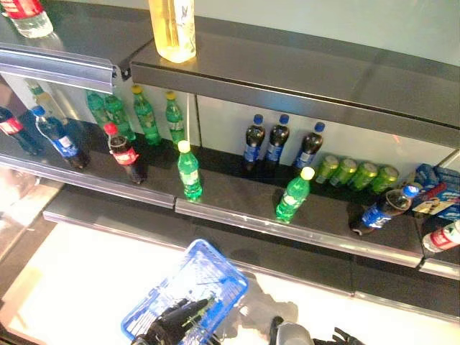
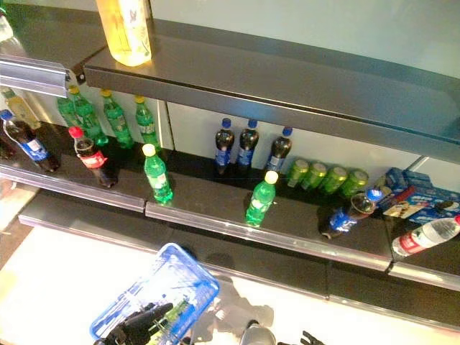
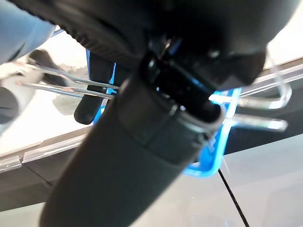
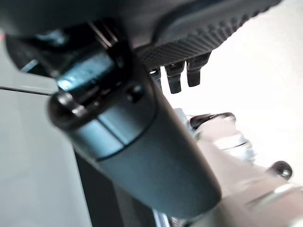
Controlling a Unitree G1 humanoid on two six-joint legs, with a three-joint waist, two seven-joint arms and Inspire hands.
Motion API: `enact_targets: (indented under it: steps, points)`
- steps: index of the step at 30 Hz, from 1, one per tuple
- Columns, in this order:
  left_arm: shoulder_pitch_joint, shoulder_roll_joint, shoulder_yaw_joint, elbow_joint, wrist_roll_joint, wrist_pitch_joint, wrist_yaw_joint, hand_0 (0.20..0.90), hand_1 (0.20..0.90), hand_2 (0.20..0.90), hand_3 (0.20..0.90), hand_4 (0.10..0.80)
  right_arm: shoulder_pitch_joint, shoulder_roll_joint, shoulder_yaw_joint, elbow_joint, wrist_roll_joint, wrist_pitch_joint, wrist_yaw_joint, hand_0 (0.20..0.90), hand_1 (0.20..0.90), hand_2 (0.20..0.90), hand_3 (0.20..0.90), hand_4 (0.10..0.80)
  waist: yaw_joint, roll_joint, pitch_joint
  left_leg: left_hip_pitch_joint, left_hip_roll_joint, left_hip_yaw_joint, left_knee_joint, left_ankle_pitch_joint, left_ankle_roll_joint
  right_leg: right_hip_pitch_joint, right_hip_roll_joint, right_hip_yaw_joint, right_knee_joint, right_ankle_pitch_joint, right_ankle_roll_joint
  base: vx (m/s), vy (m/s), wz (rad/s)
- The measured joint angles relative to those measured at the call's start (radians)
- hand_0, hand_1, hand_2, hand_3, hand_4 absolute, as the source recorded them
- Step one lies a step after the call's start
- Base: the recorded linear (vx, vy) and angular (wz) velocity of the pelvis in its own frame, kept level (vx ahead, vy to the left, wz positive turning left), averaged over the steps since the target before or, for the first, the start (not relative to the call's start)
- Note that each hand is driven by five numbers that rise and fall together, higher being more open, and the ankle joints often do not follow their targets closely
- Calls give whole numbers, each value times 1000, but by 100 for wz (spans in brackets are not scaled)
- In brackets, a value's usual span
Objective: Pick up the drink and place into the basket.
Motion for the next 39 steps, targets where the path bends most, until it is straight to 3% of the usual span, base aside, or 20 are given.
enact_targets:
  steps: [2, 4, 5, 7, 9, 11, 14, 16, 17, 19, 21, 23, 25, 27, 29, 32, 36, 39]
  points:
    - [-9, 15, 6, 1, -5, 1, 18, 300, 300, 300, 200, 100, -25, 1, 3, 3, -1, 1, 1, 900, 900, 900, 900, 800, 24, -20, -11, -1, 3, 22, 5, 5, -18, 8, 21, 6, -6, -10, -20, -314, -121, -57]
    - [-15, 9, 14, 0, -15, 9, 22, 300, 300, 300, 200, 100, -49, -6, 3, -4, -1, -2, 1, 900, 900, 900, 900, 800, 40, -14, -27, -36, -24, -21, 14, -13, -3, -3, 43, 33, -50, -2, -31, -310, -156, -74]
    - [-17, 5, 16, -1, -15, 14, 22, 300, 300, 300, 200, 100, -68, -9, 3, -8, -1, -2, -1, 900, 900, 900, 900, 800, 47, -6, -34, -35, -20, -27, -6, -6, -8, 1, 56, 66, -98, -2, -28, -367, -228, -68]
    - [-19, 6, 18, -2, -12, 20, 43, 300, 300, 300, 200, 100, -89, 3, 21, -4, -1, 0, 2, 900, 900, 900, 900, 800, 40, 0, -30, -44, 9, 21, 13, 7, -9, -23, 41, 82, 79, -88, -14, -408, -310, -21]
    - [-7, 31, -13, -22, -11, 21, 43, 300, 300, 300, 200, 100, -69, 32, 32, 0, -1, 2, 5, 900, 900, 900, 900, 800, 37, -17, -48, -43, 20, 39, 15, 14, -20, 10, 14, 86, 168, -114, 16, -380, -349, -7]
    - [12, 47, -22, -21, -12, 16, 54, 300, 300, 300, 200, 100, -62, 55, 45, 4, -1, 2, 5, 900, 900, 900, 900, 800, 46, -48, -67, -47, 19, 52, 15, 24, -36, 62, -3, 84, 52, -111, 20, -390, -358, -44]
    - [23, 46, -17, -23, -18, 18, 65, 300, 300, 300, 200, 100, -62, 62, 47, -2, 0, 0, 5, 900, 900, 900, 900, 800, 60, -62, -73, -59, 24, 75, 23, 45, -69, 111, 7, 79, -146, -114, 12, -367, -326, -45]
    - [24, 36, -17, -30, -35, 23, 65, 300, 300, 300, 200, 100, -63, 62, 54, -3, 0, 0, 5, 900, 900, 900, 900, 800, 82, -64, -76, -72, 38, 64, 37, 54, -89, 148, 45, 83, -266, -111, -18, -323, -319, -68]
    - [30, 25, -13, -41, -45, 23, 67, 300, 300, 300, 200, 100, -71, 58, 64, -4, 0, 3, 5, 900, 900, 900, 900, 800, 90, -54, -70, -77, 58, 56, 37, 62, -122, 159, 67, 83, -322, -99, -62, -307, -329, -74]
    - [40, 9, 0, -63, -52, 22, 71, 300, 300, 300, 200, 100, -74, 57, 80, -15, 0, 12, 5, 900, 900, 900, 900, 800, 75, -21, -58, -97, 114, 44, 46, 85, -158, 171, 124, 83, -382, -63, -102, -293, -231, -24]
    - [29, -4, 0, -72, -56, 16, 84, 300, 300, 300, 200, 100, -56, 51, 88, -14, 0, 31, 5, 900, 900, 900, 900, 800, 63, -6, -47, -111, 162, 32, 62, 100, -182, 167, 169, 78, -384, -70, -128, -307, -120, 8]
    - [25, -14, -7, -80, -54, 12, 87, 300, 300, 300, 200, 100, -36, 32, 94, -16, 0, 35, 4, 900, 900, 900, 900, 800, 46, 10, -38, -123, 180, 0, 66, 115, -198, 154, 200, 69, -379, -69, -153, -339, -21, 4]
    - [20, -22, -18, -81, -53, 5, 86, 300, 300, 300, 200, 100, -34, 6, 93, -15, -1, 39, 1, 900, 900, 900, 900, 800, 38, 6, -31, -130, 159, -55, 92, 114, -196, 126, 191, 87, -359, -77, -169, -257, 49, -18]
    - [10, -30, -19, -79, -28, 3, 87, 300, 300, 300, 200, 100, -31, -16, 85, -15, -1, 40, -7, 900, 900, 900, 900, 800, 24, -13, -28, -140, 105, -134, 140, 116, -194, 124, 148, 90, -357, -68, -160, -138, 107, -23]
    - [17, -49, -20, -80, -21, 5, 84, 300, 300, 300, 200, 100, -20, -43, 78, -15, -1, 40, -13, 900, 900, 900, 900, 800, 19, 8, -33, -132, 81, -169, 122, 111, -187, 132, 133, 105, -367, -49, -144, -58, 152, -16]
    - [16, -70, -20, -77, -22, 24, 78, 300, 300, 300, 200, 100, -18, -50, 76, -14, 0, 39, -19, 900, 900, 900, 900, 800, 3, 66, -33, -76, 81, -175, 12, 86, -171, 139, 151, 99, -381, -30, -124, -31, 163, 4]
    - [18, -72, -26, -54, -22, 35, 68, 300, 300, 300, 200, 100, -33, -5, 77, -16, -1, 33, -11, 900, 900, 900, 900, 800, -7, 51, -41, -66, 38, -176, -4, 70, -141, 137, 114, 107, -381, -18, -93, -10, 109, -1]
    - [26, -65, -26, -48, -21, 33, 66, 300, 300, 300, 200, 100, -31, 20, 78, -16, 0, 30, -9, 900, 900, 900, 900, 800, -12, 34, -54, -57, 25, -173, -3, 65, -132, 139, 100, 107, -381, -17, -83, -11, 75, -3]
